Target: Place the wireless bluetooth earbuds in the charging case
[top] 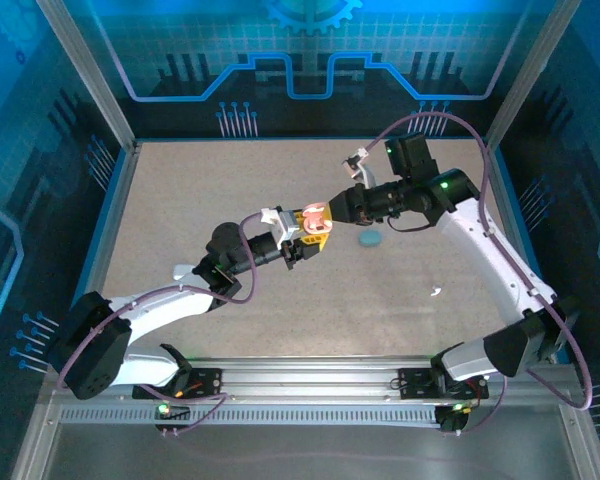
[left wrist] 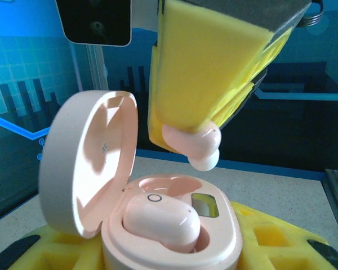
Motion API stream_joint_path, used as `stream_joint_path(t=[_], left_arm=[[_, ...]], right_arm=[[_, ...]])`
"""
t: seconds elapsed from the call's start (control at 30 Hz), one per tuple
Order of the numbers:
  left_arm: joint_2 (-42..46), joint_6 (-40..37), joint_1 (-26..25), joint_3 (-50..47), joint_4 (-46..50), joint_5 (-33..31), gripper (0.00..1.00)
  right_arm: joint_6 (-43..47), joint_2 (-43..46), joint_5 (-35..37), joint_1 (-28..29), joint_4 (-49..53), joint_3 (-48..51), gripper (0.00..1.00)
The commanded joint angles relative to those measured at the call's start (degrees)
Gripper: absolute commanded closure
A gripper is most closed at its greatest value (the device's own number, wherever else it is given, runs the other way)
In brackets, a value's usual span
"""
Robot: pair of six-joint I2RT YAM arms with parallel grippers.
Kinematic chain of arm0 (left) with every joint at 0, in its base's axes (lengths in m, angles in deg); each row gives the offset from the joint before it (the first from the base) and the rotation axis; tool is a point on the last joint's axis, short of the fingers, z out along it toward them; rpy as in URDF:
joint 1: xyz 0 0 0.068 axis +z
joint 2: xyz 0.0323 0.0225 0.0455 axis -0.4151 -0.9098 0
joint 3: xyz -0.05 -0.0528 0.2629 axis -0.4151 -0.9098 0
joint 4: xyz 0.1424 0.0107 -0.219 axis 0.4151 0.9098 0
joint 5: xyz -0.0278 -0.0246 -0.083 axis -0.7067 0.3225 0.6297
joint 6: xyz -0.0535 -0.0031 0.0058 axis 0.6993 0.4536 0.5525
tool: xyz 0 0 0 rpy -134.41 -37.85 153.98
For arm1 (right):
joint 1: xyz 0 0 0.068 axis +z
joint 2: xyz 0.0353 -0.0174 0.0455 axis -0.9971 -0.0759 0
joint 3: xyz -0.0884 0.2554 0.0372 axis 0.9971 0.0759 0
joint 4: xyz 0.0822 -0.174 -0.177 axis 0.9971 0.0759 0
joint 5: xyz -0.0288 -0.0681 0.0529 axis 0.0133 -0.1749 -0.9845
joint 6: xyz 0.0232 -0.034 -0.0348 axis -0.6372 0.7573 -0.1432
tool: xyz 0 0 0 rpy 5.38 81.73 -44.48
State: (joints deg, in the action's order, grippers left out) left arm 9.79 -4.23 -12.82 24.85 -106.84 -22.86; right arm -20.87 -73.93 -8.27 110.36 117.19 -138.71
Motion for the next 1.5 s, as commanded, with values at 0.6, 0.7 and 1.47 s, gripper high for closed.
stream_joint_path(t=[0.6,0.7,1.47], left_arm=[[1.0,2.5,-0.4,0.1,-3.2,2.8,0.63],[1.0,2.5,-0.4,0.1,-3.2,2.8,0.64],[1.3,2.0,-0.4,-0.1,-2.4,2.3,0.63]], right_arm=[[2.6,-2.3,5.6,1.3,3.2,-1.7,0.73],[2.8,-2.4,6.0,1.5,3.5,-2.0,0.72],[2.2,0.6,7.2,1.3,2.6,-3.6,0.55]])
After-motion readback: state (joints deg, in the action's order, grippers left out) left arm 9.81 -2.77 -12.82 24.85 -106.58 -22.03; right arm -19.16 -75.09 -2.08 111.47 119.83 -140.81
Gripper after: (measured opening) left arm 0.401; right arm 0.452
